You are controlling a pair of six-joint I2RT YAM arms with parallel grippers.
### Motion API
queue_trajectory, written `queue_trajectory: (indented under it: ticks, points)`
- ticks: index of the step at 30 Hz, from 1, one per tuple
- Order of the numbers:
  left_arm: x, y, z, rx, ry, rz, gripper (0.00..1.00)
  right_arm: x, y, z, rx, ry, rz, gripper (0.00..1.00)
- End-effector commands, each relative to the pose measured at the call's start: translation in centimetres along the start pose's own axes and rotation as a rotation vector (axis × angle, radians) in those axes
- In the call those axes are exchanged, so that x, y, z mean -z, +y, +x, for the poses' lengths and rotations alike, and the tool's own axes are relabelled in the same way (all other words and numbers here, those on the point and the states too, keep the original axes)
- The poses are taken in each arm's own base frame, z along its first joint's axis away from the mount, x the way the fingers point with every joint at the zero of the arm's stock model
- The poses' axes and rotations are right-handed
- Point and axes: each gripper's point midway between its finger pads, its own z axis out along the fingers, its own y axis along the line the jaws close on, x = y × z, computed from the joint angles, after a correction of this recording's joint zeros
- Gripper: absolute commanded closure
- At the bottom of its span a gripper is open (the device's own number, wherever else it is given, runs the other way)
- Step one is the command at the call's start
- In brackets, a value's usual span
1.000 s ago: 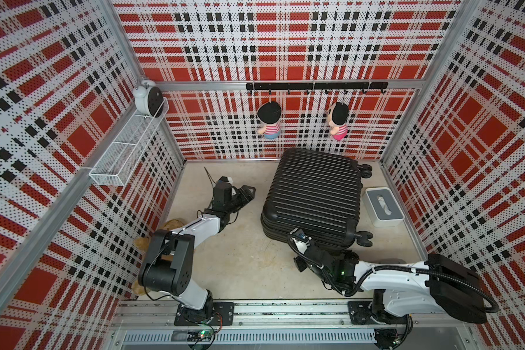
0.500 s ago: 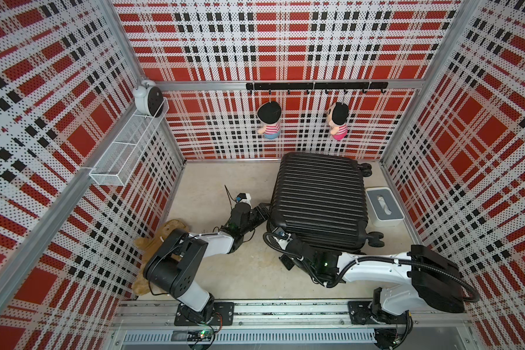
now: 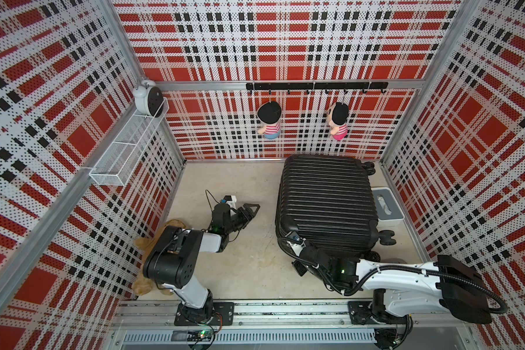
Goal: Open the suitcase zippers
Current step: Adjust the suitcase at the center of the board.
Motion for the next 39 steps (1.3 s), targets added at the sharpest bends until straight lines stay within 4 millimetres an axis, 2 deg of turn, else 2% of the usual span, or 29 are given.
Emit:
queue_trajectory:
  ticks: [1,8,14,18,24,29,32,34,38,39]
  points:
    - [-1.0,-2.1,0.7,-0.003,0.098,0.156,0.29,-0.1,-0.6,-0.9,-0.023,-0.026,0.046,1.00]
    - [-5.6,-4.0,3.6,-0.028,0.233,0.231,0.30,-0.4,-0.5,-0.8,-0.025,-0.026,0.047,1.00]
    - [-8.1,-4.2,4.0,-0.013,0.284,0.287,0.31,-0.6,-0.4,-0.6,-0.029,-0.025,0.043,1.00]
    - [-8.7,-4.6,4.7,0.011,0.309,0.338,0.36,-0.5,-0.5,-0.6,-0.025,-0.029,0.046,1.00]
    - [-9.3,-3.7,4.8,0.038,0.303,0.337,0.42,-0.6,-0.4,-0.7,-0.025,-0.031,0.038,1.00]
    - [-10.2,-4.4,5.1,0.039,0.320,0.365,0.45,-0.6,-0.3,-0.7,-0.029,-0.038,0.037,1.00]
    - [-10.7,-5.2,5.2,0.047,0.323,0.396,0.55,-0.7,-0.2,-0.7,-0.028,-0.040,0.034,1.00]
    - [-10.6,-5.6,4.9,0.060,0.307,0.416,0.68,-0.8,-0.2,-0.7,-0.026,-0.040,0.036,1.00]
    - [-9.3,-5.1,3.4,0.091,0.245,0.411,0.97,-0.7,-0.5,-0.7,-0.032,-0.047,0.044,1.00]
    - [-8.8,-4.9,3.0,0.097,0.227,0.408,1.00,-0.7,-0.5,-0.6,-0.034,-0.047,0.047,1.00]
